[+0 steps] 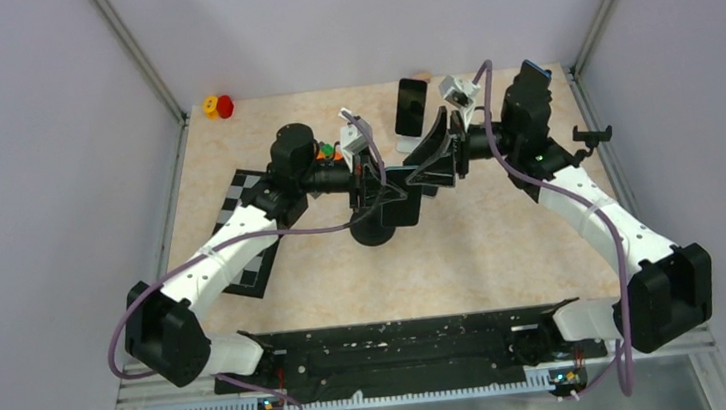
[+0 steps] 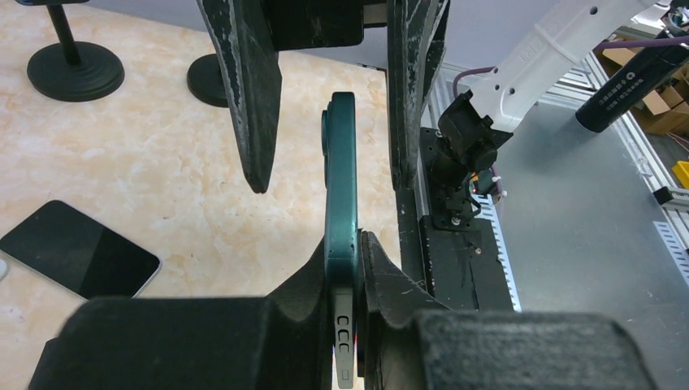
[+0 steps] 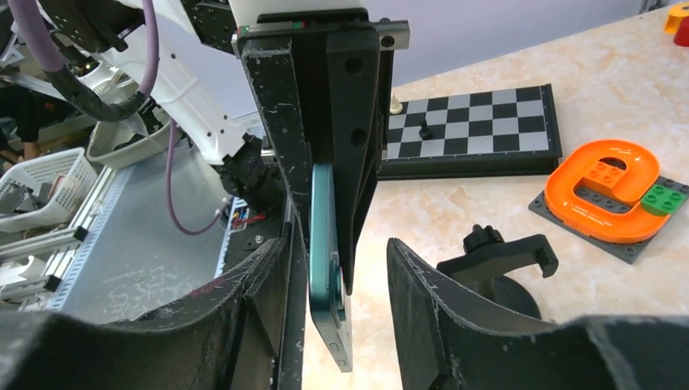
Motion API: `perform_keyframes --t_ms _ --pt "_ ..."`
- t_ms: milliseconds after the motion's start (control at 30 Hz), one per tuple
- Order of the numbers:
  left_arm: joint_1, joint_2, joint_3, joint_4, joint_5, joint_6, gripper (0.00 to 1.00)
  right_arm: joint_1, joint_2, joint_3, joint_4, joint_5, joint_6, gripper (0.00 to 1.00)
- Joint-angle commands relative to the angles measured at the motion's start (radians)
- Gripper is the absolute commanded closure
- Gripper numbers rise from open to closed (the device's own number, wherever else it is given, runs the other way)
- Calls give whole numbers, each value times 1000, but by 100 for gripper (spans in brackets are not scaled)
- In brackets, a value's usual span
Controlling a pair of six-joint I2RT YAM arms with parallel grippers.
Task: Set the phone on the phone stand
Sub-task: Adjust the phone.
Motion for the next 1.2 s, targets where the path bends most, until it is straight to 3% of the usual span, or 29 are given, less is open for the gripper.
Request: perform_keyframes --t_ms 0,100,167,300,533,600,700,800,900,1000,1033,1100,1167 --pt "-4 -9 19 64 -11 5 100 20 -6 -18 49 -13 -4 50" --pt "-5 -9 18 70 -17 -2 100 33 2 -20 42 -13 -15 56" --pt "-4 -9 16 72 -19 -4 100 39 7 -20 46 -18 -16 65" --pt "-4 -9 3 84 -22 -11 97 40 4 -1 67 -16 6 100" --pt "3 -37 -80 140 -1 -28 37 19 -24 50 70 -25 35 100" --pt "2 -42 -106 177 -3 -47 28 10 -27 59 96 -33 65 100" --pt "2 -33 -119 203 1 -71 25 2 -27 69 108 -35 79 100" --pt "2 -21 -122 226 5 -95 35 -3 -24 63 134 -36 102 100" --pt "2 -3 -120 243 20 -117 60 -7 -20 58 154 -32 116 100" --pt "2 4 -115 253 26 -129 93 -10 -17 51 152 -23 118 99" --pt "2 3 -114 261 24 -135 100 -9 -17 45 151 -19 118 91" --pt "2 -4 -116 275 21 -139 100 -10 -20 28 149 -9 115 69" --pt "2 -8 -120 294 17 -147 100 -10 -25 2 152 3 113 52"
